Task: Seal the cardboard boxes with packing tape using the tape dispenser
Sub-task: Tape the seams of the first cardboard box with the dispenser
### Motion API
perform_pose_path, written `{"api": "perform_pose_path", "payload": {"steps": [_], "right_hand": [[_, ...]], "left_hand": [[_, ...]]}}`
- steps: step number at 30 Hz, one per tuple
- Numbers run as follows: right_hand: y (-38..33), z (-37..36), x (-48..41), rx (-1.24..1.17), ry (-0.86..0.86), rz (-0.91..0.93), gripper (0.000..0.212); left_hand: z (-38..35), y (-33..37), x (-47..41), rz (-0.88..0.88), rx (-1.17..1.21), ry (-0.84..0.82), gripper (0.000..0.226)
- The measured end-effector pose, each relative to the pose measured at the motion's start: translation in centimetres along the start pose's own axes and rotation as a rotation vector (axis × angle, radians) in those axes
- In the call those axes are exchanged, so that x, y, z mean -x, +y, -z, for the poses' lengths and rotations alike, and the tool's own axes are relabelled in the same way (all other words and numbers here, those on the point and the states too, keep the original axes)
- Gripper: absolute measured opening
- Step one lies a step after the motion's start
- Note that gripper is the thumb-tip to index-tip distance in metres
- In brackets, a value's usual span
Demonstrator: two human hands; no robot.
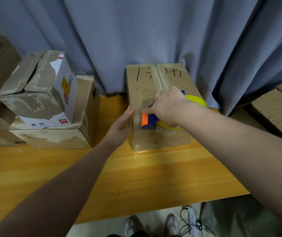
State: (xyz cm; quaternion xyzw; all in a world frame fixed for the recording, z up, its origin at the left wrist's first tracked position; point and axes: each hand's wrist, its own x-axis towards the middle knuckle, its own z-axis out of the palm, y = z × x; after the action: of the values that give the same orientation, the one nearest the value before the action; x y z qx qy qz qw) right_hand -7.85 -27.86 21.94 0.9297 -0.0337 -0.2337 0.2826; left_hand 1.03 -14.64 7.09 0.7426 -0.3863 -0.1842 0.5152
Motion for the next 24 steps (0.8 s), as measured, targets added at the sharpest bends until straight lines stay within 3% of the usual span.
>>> {"api": "perform_pose_path", "payload": {"steps": [2,6,11,16,20,24], "right_hand": [[0.1,0.1,-0.1,-0.009,-0.01,0.007,0.06],[0.4,0.3,-0.3,-0.016,-0.016,0.028,0.061],[0.8,0.7,-0.5,-0.028,-0.05,0.059,0.066],[1.0,0.8,-0.8,-0.009,-0.058,0.07,0.068],[1.1,0.7,-0.9,-0.001,-0.07,0.073,0.076],[1.2,0.7,-0.8,-0.023,-0.048,0.08,0.067]], "left_hand": [[0.5,0.1,-0.4,-0.068,-0.249,-0.123,0.075],[0.4,-0.2,-1.6,-0.154,-0.631,-0.132,0.076],[-0.5,-2.1,-2.1,-0.192,-0.88,-0.081,0.095],[-0.4,-2.6,-2.6,-0.209,-0.939,-0.117,0.107],[0.6,-1.4,-2.5,-0.282,-0.967,-0.073,0.078],[0.8,-0.6,-1.5,-0.495,-0.946,0.069,0.038]]}}
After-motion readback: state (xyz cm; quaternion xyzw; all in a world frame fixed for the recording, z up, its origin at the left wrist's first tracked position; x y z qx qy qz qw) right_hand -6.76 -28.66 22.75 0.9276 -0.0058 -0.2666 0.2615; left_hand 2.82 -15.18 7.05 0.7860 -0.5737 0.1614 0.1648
